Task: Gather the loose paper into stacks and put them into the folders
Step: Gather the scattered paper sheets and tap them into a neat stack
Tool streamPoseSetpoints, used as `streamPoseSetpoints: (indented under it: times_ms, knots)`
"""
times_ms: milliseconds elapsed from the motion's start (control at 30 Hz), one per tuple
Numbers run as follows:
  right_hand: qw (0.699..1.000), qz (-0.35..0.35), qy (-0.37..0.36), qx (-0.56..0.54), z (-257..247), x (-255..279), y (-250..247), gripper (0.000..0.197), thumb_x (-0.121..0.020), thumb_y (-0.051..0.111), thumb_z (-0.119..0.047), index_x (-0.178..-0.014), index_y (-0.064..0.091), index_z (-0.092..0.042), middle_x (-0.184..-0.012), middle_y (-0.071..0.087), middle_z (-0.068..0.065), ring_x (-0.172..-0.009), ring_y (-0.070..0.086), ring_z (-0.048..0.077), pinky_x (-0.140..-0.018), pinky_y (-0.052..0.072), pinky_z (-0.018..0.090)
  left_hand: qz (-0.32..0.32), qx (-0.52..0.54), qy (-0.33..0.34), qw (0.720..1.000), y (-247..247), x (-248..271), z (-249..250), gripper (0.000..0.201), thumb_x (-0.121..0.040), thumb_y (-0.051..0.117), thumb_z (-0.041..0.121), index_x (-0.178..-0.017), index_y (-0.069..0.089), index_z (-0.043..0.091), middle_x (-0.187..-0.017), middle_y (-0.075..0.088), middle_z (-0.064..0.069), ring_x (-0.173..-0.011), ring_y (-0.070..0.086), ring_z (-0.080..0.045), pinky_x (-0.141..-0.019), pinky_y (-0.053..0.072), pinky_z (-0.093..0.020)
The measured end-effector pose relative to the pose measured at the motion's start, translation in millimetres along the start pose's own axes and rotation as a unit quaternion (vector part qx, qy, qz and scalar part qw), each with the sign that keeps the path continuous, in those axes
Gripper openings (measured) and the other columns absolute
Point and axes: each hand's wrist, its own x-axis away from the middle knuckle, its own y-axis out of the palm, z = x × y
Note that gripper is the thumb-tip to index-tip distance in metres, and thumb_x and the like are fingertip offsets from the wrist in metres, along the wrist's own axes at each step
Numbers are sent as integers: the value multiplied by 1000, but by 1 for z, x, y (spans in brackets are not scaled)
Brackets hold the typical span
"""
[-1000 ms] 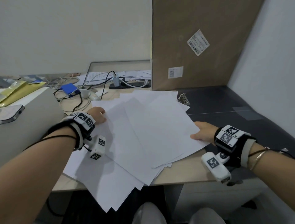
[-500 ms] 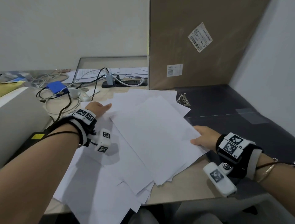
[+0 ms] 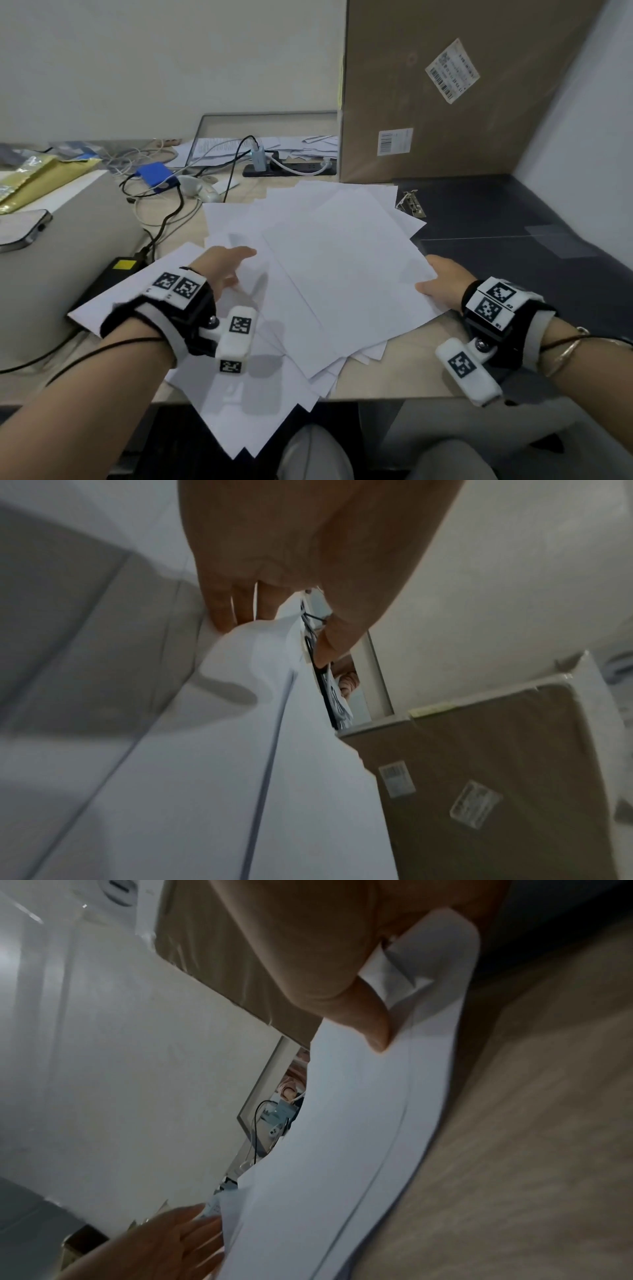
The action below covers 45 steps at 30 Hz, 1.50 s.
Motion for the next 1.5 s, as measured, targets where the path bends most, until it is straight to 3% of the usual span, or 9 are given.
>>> streamPoseSetpoints:
  times_ms: [100,267,400,500,667,800,1033,1233,1500]
  knots:
    - [999,-5,-16,45,-10,-3,5,39,-85,59,-11,-124,52,-7,-127,55,12,-116,53,30,-92,44,31,26,-28,24,999,17,13,0,75,-84,68,21,-145,28,1,-107,47,-4,-85,49,-18,-98,48,-42]
    - [995,-55,-13,82,-24,-6,17,52,-84,62,-25,-131,41,-12,-130,53,9,-117,52,27,-93,43,30,83,-75,-22,993,21,12,9,61,-79,71,22,-128,49,-8,-110,62,-20,-81,59,-32,-61,46,-33]
    - [994,-65,-41,81,-26,2,28,58,-87,60,-28,-136,33,-16,-130,54,6,-119,52,27,-92,42,30,45,-85,-20,995,10,-15,-5,101,-45,81,45,-131,46,7,-124,59,-16,-106,60,-39,-87,52,-49]
    - [995,-57,-64,53,-25,6,31,60,-85,62,-29,-136,32,-18,-128,55,4,-117,53,25,-94,44,31,-7,-34,-32,999,-4,-63,-31,118,-25,93,46,-130,50,15,-118,65,-12,-98,66,-40,-85,52,-56]
    - [991,-85,-66,-83,-21,14,22,68,-84,67,-17,-141,30,-20,-119,53,-5,-117,51,13,-89,42,22,-87,82,-85,989,-1,26,0,46,-81,71,19,-123,58,5,-108,66,-14,-85,64,-33,-70,54,-40]
    - [982,-141,-97,-77,-21,19,19,48,-88,60,-10,-133,48,-21,-121,61,-7,-116,57,12,-77,42,5,-150,61,-75,984,0,36,4,43,-81,71,24,-120,64,8,-114,70,-10,-101,65,-31,-93,50,-43]
    - [976,-156,-128,86,-30,10,14,47,-93,55,-21,-139,45,-22,-141,49,-5,-129,46,13,-105,31,20,-107,-69,-6,992,0,32,5,30,-88,60,-2,-118,58,-1,-99,65,-18,-90,62,-35,-83,52,-44]
    - [999,-4,-34,27,-34,-48,-1,54,-86,65,-19,-135,45,-16,-142,46,8,-125,50,23,-95,39,27,47,-100,64,992,-7,16,-6,24,-83,62,-2,-106,59,3,-100,62,-21,-96,60,-40,-91,49,-53]
    - [984,-31,35,173,-61,-87,9,84,-58,70,-50,-132,46,-18,-131,55,6,-118,53,31,-101,43,41,37,-68,90,993,-10,5,-16,9,-86,57,0,-90,57,7,-92,61,-18,-88,57,-36,-84,49,-50]
